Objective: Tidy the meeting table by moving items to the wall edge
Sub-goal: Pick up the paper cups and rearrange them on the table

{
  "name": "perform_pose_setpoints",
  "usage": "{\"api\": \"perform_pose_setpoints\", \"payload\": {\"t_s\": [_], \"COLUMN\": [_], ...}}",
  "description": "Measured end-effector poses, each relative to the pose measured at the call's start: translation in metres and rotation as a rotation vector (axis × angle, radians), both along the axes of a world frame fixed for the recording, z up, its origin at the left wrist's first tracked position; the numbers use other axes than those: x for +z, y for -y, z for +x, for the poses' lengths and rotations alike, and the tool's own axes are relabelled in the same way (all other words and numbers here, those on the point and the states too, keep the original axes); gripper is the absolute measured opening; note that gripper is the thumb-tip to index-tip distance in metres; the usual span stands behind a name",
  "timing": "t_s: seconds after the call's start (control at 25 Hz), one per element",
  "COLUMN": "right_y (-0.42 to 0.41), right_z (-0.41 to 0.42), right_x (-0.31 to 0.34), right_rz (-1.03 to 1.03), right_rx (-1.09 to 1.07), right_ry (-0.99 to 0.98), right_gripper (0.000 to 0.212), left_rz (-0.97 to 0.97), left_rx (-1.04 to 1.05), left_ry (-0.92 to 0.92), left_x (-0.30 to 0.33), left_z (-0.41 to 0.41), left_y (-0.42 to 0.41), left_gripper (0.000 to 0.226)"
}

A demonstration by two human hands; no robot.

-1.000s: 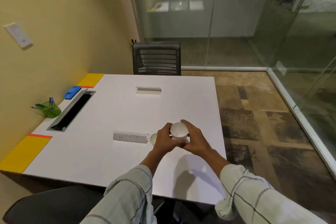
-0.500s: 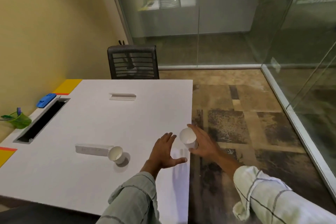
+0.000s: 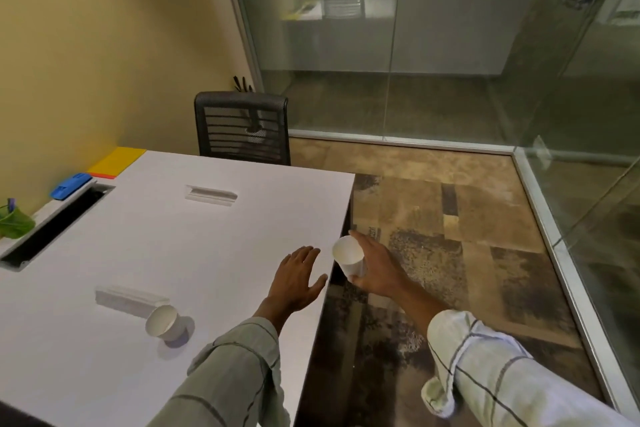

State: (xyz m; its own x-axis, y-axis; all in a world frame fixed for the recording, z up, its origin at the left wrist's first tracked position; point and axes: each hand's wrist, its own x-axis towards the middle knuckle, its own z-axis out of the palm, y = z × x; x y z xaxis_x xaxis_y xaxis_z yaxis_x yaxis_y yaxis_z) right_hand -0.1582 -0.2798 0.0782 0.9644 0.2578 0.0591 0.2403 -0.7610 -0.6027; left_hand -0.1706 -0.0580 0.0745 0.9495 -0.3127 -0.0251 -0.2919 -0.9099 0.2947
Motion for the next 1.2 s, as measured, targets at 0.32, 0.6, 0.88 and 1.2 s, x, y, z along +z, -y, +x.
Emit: {"api": "perform_pose_setpoints", "payload": {"t_s": [0.32, 0.6, 0.88, 1.2], "right_y": [0.047, 0.099, 0.1, 0.056], "right_z": [0.183, 0.395, 0.607, 0.819], "right_x": [-0.024, 0.012, 0.014, 0.041], "right_rz": [-0.09, -0.088, -0.077, 0.009], "right_rx": [0.139, 0.146, 0.326, 0.655], "right_ry": [0.009, 0.014, 0.034, 0.053], "right_gripper": [0.1, 0.098, 0.096, 0.096], "left_rz": [0.011, 0.063, 0.205, 0.232], "left_rx": [0.062, 0.074, 0.246, 0.614], "left_ry": [0.085, 0.172, 0.217, 0.282], "left_x": [-0.019, 0.008, 0.023, 0.069], "left_z": [0.186, 0.38, 0.558, 0.709], "left_y": [0.056, 0.096, 0.112, 0.095], "left_gripper": [0.063, 0.065, 0.069, 0.066]}}
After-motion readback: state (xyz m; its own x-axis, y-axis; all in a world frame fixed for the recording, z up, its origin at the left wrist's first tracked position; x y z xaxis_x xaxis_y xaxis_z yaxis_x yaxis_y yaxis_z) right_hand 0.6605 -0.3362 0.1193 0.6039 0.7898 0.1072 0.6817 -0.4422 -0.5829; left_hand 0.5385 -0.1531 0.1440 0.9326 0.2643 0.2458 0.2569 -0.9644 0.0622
